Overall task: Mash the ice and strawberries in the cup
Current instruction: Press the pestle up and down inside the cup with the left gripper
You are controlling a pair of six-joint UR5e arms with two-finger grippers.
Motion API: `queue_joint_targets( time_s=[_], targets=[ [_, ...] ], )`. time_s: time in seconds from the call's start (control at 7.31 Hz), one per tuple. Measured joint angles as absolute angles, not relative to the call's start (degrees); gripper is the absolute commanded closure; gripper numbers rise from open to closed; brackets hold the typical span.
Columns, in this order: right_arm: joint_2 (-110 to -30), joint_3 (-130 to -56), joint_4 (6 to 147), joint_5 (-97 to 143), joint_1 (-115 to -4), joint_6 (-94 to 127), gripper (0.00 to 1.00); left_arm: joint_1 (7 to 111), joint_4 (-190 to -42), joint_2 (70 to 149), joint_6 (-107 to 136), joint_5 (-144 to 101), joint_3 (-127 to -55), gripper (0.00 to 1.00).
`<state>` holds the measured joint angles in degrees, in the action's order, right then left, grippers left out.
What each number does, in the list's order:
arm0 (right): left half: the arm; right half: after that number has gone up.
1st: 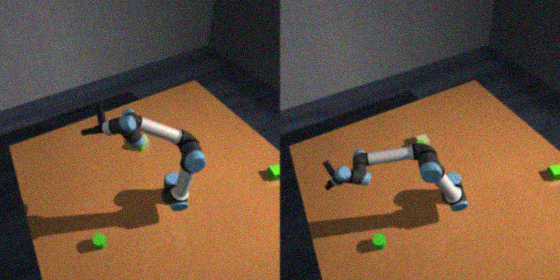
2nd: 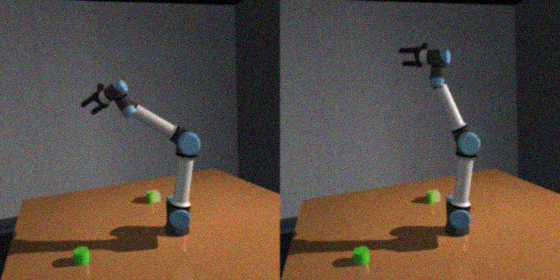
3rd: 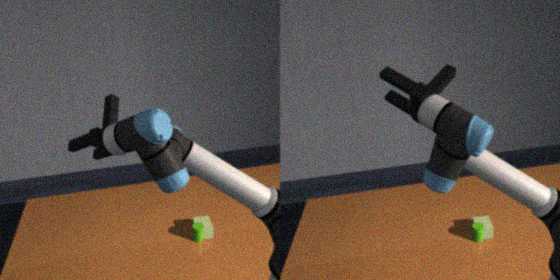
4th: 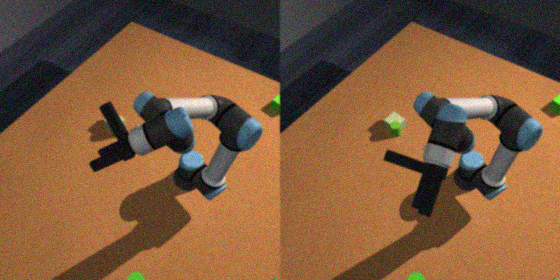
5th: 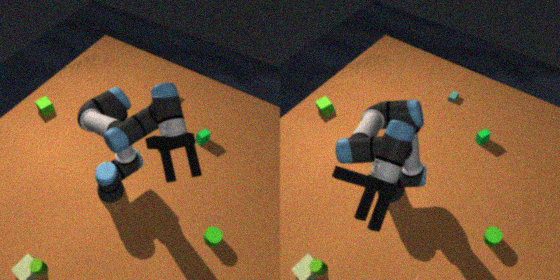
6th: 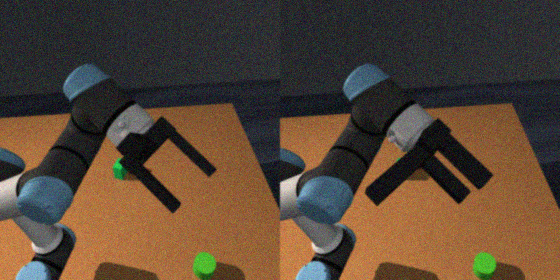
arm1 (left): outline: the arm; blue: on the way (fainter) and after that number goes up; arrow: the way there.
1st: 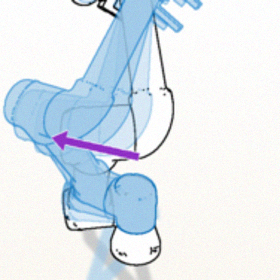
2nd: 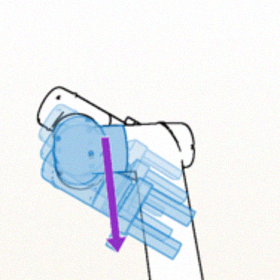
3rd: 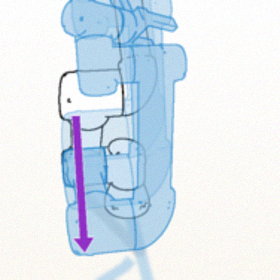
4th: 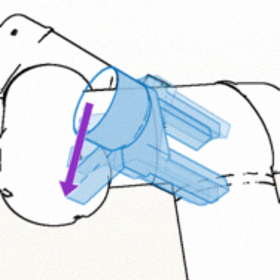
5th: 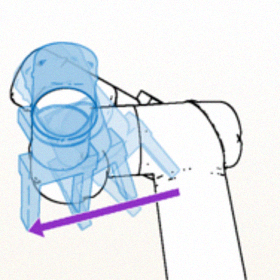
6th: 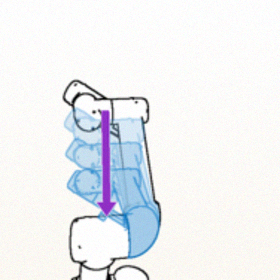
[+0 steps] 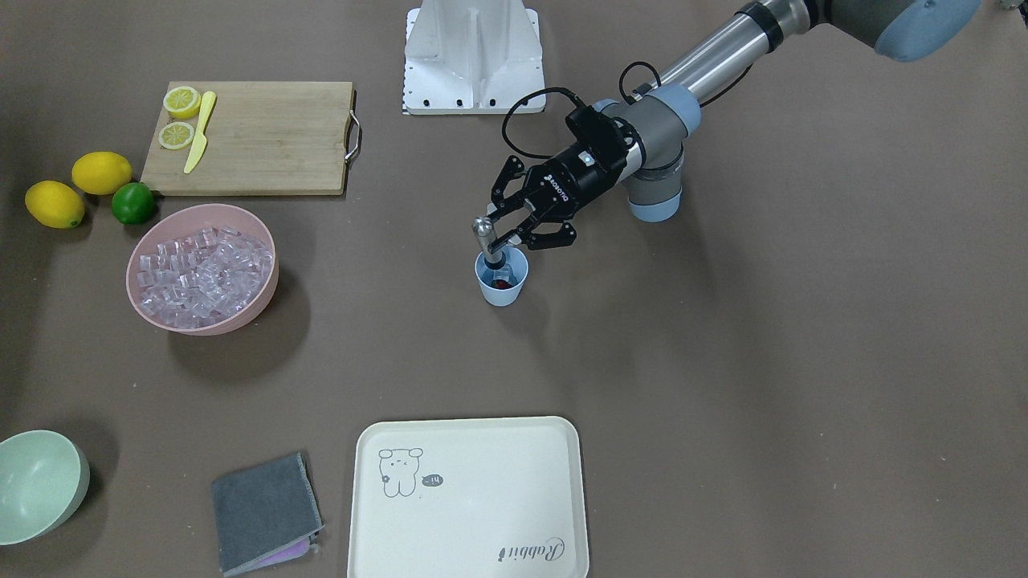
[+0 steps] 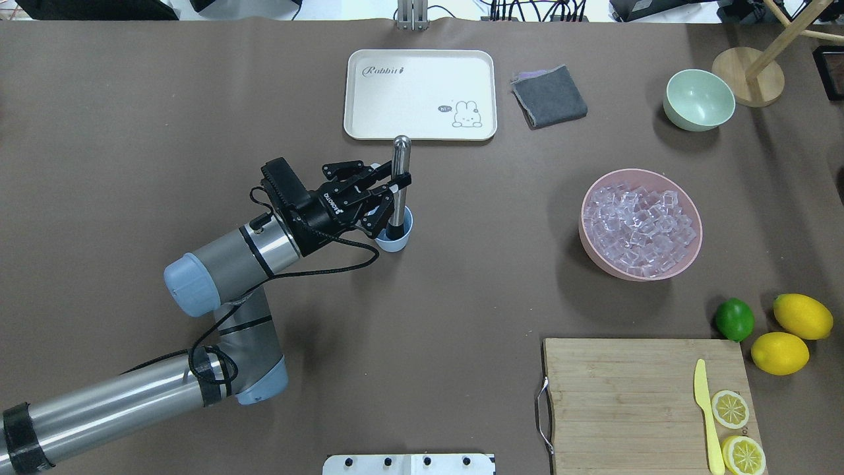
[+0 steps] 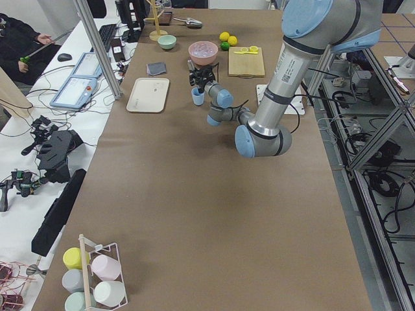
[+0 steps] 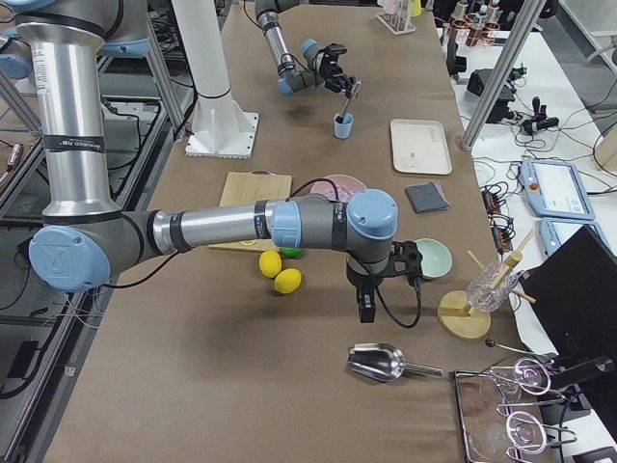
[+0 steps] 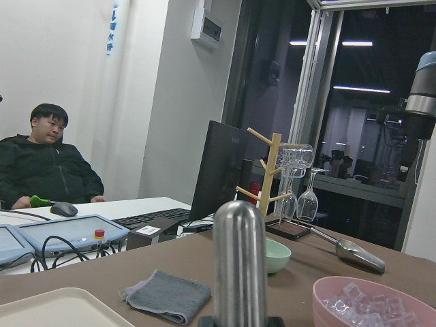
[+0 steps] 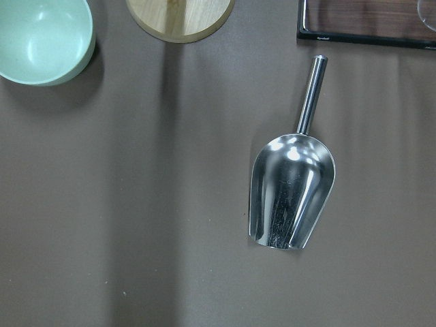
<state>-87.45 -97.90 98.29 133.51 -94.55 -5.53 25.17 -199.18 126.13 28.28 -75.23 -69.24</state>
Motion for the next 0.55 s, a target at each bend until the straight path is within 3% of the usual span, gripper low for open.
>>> queue_joint_targets(
  time_s=[0.55],
  targets=[
    [-87.7,-97.9,98.2,133.4,-94.7,-5.6,0.01,25.3,-203.6,125.7,28.2,-72.5,-68.8,1.00]
  ],
)
